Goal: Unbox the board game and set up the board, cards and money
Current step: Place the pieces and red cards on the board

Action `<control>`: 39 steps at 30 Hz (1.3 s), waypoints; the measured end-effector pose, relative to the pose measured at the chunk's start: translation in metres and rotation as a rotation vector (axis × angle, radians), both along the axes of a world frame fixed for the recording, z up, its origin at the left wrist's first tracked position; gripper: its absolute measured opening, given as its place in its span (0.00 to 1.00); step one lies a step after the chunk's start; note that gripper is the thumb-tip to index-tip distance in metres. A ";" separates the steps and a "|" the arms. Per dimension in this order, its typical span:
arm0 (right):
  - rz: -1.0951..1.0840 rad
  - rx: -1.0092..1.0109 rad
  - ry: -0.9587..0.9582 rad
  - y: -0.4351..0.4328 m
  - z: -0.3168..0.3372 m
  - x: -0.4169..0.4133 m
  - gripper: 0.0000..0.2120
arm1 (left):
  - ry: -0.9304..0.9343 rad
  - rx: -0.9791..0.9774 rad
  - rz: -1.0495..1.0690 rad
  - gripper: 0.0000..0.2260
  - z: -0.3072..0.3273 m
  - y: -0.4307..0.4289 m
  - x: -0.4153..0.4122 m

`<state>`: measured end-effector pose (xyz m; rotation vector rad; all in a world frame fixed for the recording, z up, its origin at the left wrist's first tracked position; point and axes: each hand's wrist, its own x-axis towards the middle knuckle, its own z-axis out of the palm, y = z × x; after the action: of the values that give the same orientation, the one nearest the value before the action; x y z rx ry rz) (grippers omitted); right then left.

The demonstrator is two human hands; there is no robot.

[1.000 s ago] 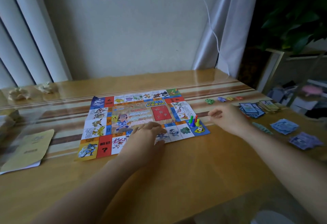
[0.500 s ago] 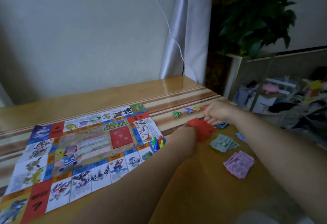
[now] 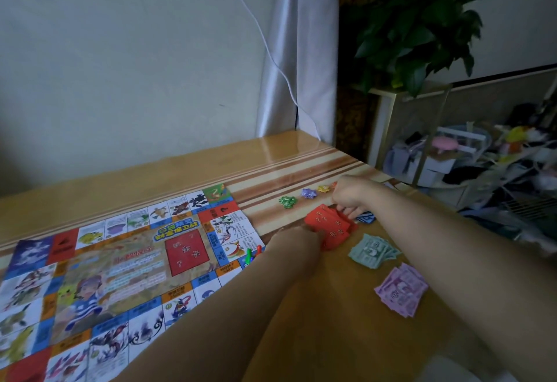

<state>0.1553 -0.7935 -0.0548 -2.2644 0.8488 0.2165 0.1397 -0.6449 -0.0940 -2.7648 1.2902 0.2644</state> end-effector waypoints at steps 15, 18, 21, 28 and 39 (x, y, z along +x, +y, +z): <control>0.056 0.050 0.181 0.009 0.006 0.012 0.09 | -0.050 0.167 -0.142 0.23 -0.009 0.003 0.008; 0.150 0.063 0.216 0.009 0.006 0.012 0.15 | -0.001 0.105 -0.089 0.24 -0.007 0.007 0.006; 0.313 -0.187 0.243 0.018 0.010 0.005 0.16 | 0.044 0.061 -0.057 0.25 -0.010 0.012 0.003; 0.341 -0.264 -0.014 0.030 -0.002 -0.026 0.27 | -0.010 -0.072 -0.031 0.26 -0.003 0.018 -0.010; 0.308 0.552 -0.758 0.142 -0.006 -0.129 0.18 | 0.613 -1.306 0.394 0.25 0.041 0.120 -0.095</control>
<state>0.0268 -0.6516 -0.0610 -1.7203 0.0228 -0.2416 0.0450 -0.5252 -0.0526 -4.3382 1.2323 0.4228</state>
